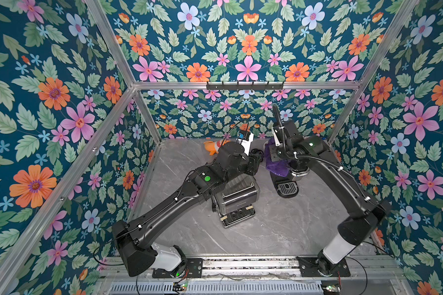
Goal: Wipe the surface of a coffee machine
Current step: Wipe the dirt from the surface of the coffee machine.
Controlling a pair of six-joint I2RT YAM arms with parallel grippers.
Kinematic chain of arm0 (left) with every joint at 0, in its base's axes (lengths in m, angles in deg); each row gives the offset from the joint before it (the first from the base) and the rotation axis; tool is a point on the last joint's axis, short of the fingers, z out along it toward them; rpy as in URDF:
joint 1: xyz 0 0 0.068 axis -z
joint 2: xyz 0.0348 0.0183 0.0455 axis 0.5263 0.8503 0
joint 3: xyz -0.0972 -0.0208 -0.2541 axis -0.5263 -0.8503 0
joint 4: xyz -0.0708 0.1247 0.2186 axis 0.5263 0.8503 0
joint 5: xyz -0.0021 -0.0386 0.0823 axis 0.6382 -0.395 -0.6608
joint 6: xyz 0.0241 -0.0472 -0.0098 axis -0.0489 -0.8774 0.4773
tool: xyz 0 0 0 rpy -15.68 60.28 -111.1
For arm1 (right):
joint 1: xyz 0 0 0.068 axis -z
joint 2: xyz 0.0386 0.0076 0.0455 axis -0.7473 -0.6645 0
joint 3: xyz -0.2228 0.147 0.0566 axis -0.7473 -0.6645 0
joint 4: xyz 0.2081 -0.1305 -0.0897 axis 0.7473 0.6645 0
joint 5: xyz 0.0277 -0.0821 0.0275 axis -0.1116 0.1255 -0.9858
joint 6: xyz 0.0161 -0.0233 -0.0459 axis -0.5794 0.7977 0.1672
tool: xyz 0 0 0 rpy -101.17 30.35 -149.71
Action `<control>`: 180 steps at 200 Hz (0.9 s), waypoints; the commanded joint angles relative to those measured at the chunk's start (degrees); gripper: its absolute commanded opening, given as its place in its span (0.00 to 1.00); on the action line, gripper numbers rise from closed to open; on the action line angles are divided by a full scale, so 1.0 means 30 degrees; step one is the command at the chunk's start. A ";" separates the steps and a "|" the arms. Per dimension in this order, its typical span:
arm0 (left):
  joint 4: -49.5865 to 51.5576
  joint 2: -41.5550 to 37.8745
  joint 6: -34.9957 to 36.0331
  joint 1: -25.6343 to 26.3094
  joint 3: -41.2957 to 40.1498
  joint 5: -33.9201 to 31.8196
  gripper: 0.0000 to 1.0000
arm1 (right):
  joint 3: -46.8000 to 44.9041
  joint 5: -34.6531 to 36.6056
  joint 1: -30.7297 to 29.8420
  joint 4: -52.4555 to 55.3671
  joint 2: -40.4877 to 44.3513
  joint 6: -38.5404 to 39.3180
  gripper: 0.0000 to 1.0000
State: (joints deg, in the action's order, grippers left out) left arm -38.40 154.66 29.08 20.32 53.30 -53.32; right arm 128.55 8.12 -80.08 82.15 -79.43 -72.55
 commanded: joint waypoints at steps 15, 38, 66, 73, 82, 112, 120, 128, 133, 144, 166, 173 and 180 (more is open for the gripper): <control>-0.0458 0.0420 -0.0159 -0.0044 0.0213 0.0637 0.49 | -0.4178 -0.0095 0.1016 -0.1170 0.4335 -0.1832 0.00; -0.0676 0.0938 -0.0231 -0.0044 0.0436 0.1056 0.49 | -0.6514 -0.1396 0.2960 -0.2012 0.6400 -0.2166 0.00; -0.0658 0.1893 -0.0305 -0.0044 0.1152 0.1717 0.49 | -0.6963 -0.2894 0.4818 -0.2299 0.6622 -0.1870 0.00; -0.0677 0.2074 -0.0300 -0.0044 0.1327 0.1810 0.49 | -0.6768 -0.3107 0.4991 -0.2407 0.6362 -0.1713 0.00; -0.0690 0.2345 -0.0310 -0.0044 0.1536 0.1886 0.49 | -0.6396 -0.3337 0.5149 -0.2577 0.5926 -0.1479 0.00; -0.0473 0.3164 -0.0232 -0.0044 0.2383 0.2004 0.49 | -0.4601 -0.4858 0.5985 -0.3292 0.3506 -0.1007 0.00; -0.0366 0.3379 -0.0151 -0.0044 0.2609 0.2063 0.49 | -0.3994 -0.5250 0.6195 -0.3444 0.2753 -0.0979 0.00; -0.0293 0.3594 -0.0100 -0.0044 0.2864 0.2078 0.49 | -0.3280 -0.5565 0.6341 -0.3513 0.2007 -0.0937 0.00; -0.0236 0.3709 -0.0070 -0.0044 0.2982 0.2098 0.49 | -0.2845 -0.5734 0.6434 -0.3599 0.1459 -0.0866 0.00; -0.0075 0.3959 0.0027 -0.0044 0.3294 0.2132 0.49 | -0.1866 -0.5817 0.6543 -0.3831 0.0327 -0.0725 0.00; 0.0016 0.4338 0.0230 -0.0044 0.3657 0.2225 0.50 | 0.0814 -0.6349 0.6776 -0.3406 -0.2575 -0.0540 0.00; 0.0012 0.4447 0.0238 -0.0072 0.3723 0.2225 0.50 | 0.1745 -0.6605 0.6849 -0.3133 -0.3404 -0.0537 0.00; 0.0008 0.4557 0.0281 -0.0100 0.3807 0.2304 0.50 | 0.2597 -0.6865 0.6931 -0.2780 -0.4188 -0.0627 0.00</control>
State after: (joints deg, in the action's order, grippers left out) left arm -38.55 167.63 28.99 20.30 63.81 -47.20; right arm 130.17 -8.93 -59.95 72.47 -86.01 -75.26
